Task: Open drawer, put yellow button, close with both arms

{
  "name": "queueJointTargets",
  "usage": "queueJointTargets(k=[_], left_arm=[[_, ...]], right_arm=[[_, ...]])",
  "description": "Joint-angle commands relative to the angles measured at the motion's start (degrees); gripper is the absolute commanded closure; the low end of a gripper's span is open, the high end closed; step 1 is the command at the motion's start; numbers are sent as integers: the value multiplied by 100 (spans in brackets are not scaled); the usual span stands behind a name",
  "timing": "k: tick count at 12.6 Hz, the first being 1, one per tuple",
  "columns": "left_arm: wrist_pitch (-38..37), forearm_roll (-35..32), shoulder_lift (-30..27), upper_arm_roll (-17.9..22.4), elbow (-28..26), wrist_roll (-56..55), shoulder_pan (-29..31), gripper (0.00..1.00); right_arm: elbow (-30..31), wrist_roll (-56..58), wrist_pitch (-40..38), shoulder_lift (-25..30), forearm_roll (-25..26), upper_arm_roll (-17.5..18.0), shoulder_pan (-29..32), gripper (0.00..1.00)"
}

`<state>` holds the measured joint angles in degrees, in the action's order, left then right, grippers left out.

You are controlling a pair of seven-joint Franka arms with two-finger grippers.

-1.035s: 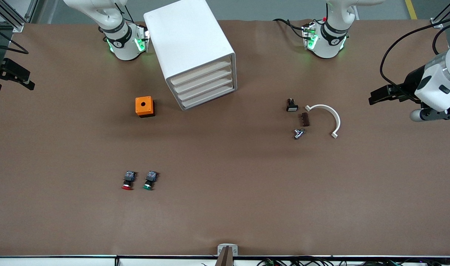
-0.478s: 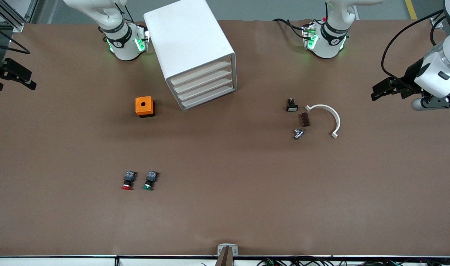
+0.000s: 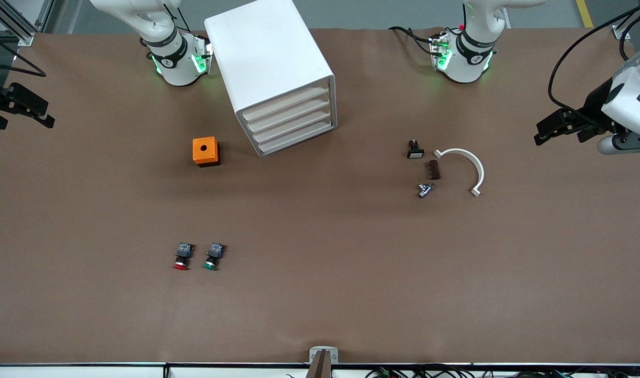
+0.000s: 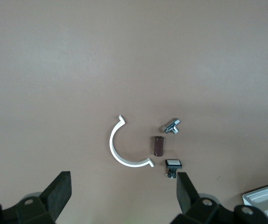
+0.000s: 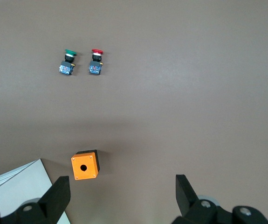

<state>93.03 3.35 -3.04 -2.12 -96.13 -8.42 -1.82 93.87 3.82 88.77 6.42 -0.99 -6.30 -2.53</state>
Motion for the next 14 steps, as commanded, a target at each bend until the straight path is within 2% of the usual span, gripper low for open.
queueJointTargets(k=[1, 5, 14], left_arm=[[-39, -124, -92, -43, 103, 104, 146, 1], [-504, -124, -83, -60, 288, 86, 147, 1], [-541, -124, -30, -78, 385, 60, 156, 1]], right_arm=[[158, -93, 18, 158, -59, 6, 33, 0], [158, -84, 26, 158, -41, -2, 33, 0], [228, -93, 44, 176, 38, -2, 25, 0]])
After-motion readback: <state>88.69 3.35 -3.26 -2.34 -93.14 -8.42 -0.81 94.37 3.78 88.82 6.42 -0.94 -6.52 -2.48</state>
